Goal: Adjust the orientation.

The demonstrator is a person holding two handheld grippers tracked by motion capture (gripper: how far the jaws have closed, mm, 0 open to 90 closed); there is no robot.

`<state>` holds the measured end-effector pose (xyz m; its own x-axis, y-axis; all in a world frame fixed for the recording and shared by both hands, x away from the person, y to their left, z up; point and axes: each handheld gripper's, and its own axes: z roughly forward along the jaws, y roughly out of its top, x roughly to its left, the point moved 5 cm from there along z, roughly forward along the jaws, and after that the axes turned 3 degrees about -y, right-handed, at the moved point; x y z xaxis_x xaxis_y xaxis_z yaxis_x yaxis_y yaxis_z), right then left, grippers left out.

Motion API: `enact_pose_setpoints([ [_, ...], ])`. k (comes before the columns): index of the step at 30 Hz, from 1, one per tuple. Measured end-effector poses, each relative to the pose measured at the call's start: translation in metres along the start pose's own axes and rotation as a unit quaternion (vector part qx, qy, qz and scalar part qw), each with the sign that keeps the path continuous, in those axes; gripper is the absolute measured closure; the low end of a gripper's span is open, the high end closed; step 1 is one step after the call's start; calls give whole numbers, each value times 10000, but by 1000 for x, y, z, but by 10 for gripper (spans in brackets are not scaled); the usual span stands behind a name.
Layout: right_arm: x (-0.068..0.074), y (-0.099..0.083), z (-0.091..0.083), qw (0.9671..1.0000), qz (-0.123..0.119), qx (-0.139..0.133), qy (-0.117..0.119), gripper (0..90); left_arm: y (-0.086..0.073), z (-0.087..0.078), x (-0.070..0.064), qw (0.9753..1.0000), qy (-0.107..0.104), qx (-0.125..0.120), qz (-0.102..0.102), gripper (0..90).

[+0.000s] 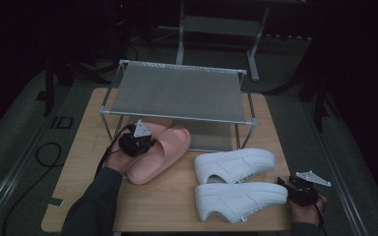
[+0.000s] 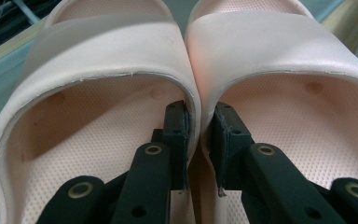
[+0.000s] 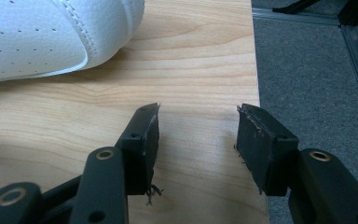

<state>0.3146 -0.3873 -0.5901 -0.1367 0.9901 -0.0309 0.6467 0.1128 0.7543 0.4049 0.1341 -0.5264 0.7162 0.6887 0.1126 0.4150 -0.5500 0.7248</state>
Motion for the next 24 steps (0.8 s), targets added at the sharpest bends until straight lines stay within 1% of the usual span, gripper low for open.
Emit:
enact_pose_setpoints([
  [2,0,0,0,10000,0,0,1,479,0,2,1,10000,58,19,27,774],
  [9,0,0,0,10000,1,0,0,479,1,11,4,9998,205,10,13,772],
  [13,0,0,0,10000,0,0,1,479,2,14,5,9997,229,24,57,771],
  [20,0,0,0,10000,-1,0,1,479,4,19,9,9996,271,-18,90,771],
  [24,0,0,0,10000,2,0,1,479,4,21,10,9994,299,-57,160,769],
])
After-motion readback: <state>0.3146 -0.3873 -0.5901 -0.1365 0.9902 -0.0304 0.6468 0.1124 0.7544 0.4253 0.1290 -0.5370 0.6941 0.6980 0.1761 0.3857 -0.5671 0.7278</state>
